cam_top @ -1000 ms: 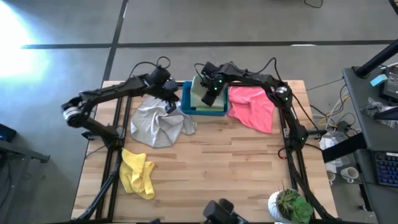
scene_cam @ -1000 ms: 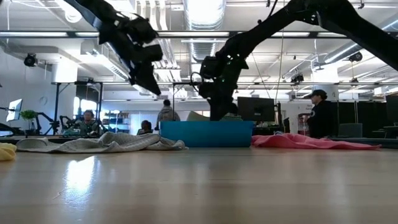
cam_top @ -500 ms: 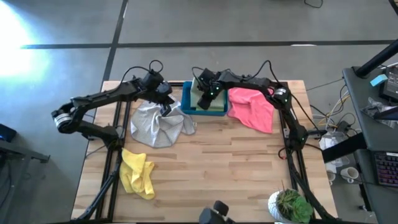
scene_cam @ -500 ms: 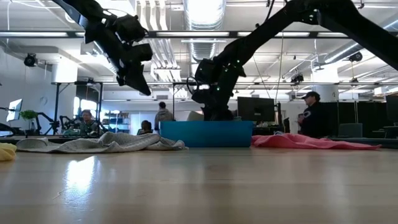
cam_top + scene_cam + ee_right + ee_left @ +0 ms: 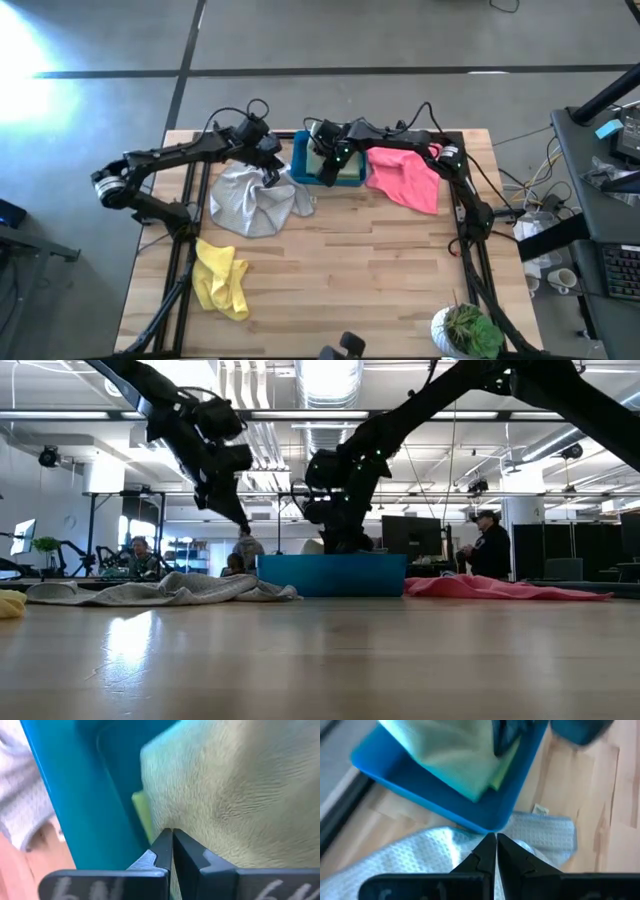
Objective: Fold microfiber towels
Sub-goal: Put the green microfiber cloth into the blue bin
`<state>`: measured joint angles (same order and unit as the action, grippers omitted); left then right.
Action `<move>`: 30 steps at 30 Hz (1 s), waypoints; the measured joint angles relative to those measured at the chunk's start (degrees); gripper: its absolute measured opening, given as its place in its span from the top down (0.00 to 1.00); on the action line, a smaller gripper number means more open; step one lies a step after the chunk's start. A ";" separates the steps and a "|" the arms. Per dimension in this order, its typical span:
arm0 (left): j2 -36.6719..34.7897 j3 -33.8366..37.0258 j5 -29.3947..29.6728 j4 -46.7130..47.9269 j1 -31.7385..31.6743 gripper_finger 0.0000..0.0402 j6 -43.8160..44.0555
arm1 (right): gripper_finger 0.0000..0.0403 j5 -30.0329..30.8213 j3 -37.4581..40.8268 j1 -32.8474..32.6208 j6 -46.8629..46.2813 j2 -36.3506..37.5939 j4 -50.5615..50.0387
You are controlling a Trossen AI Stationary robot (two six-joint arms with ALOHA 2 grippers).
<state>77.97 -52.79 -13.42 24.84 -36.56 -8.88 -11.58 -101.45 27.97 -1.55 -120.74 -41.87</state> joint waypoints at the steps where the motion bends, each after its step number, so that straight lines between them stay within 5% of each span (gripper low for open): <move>1: 0.90 0.04 -0.06 0.08 0.39 1.00 -0.03 | 0.98 1.06 -0.68 0.02 0.03 0.30 0.00; 17: 11.53 0.15 -0.32 -6.44 10.16 1.00 -0.42 | 0.98 2.63 -2.60 2.60 -0.17 -0.35 2.32; 30: 18.11 0.31 7.90 -17.53 10.84 1.00 2.54 | 0.98 5.21 -2.46 2.22 -0.10 -3.53 1.82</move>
<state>96.08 -52.48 -5.52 7.32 -25.71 -6.35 -6.37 -103.92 30.18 -1.65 -124.28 -40.05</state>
